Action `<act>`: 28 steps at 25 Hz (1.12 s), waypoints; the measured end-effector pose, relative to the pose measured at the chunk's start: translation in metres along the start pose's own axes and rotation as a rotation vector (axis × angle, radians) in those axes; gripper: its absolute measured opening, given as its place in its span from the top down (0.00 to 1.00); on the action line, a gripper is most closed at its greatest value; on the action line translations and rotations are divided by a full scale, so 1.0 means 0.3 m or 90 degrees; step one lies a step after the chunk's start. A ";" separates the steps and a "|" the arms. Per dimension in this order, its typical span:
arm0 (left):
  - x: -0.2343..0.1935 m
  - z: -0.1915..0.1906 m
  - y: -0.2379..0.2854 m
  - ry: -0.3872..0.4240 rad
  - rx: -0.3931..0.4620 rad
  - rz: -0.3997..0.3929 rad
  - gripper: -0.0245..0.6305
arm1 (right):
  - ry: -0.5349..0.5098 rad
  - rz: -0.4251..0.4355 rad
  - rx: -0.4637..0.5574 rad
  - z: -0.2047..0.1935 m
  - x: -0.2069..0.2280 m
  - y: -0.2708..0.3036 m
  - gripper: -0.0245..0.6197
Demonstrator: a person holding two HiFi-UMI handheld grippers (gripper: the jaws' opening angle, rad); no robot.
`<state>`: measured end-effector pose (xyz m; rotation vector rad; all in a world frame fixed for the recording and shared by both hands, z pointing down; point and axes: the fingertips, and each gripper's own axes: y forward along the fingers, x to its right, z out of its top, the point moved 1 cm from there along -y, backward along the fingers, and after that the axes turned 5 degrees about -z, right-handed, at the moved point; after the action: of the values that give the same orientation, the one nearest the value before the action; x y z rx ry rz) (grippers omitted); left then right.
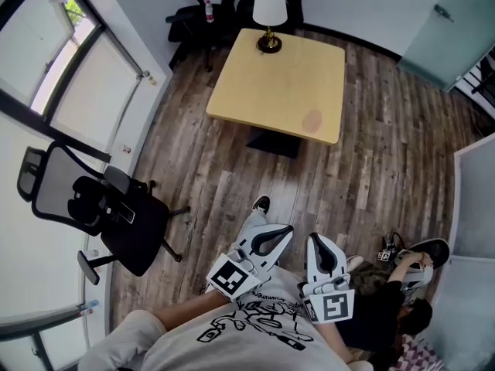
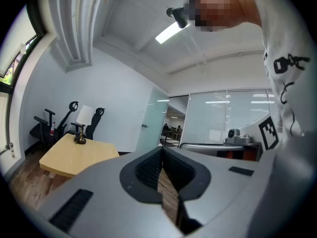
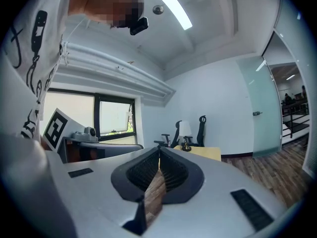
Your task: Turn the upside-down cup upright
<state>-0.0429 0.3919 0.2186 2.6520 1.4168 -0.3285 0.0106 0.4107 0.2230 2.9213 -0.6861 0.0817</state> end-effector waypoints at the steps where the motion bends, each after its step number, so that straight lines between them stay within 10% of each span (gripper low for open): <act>1: -0.045 0.004 0.017 -0.004 -0.002 -0.001 0.95 | -0.002 0.000 -0.004 -0.001 0.013 0.043 0.92; 14: -0.562 0.188 0.258 -0.001 -0.024 -0.053 0.95 | -0.001 -0.045 -0.002 0.136 0.225 0.597 0.92; 28: -0.782 0.240 0.441 0.006 -0.025 -0.085 0.95 | 0.002 -0.088 0.010 0.179 0.356 0.823 0.92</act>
<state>-0.0693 0.1146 0.2064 2.5376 1.5912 -0.2986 -0.0030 0.1370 0.2093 2.9730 -0.4842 0.0772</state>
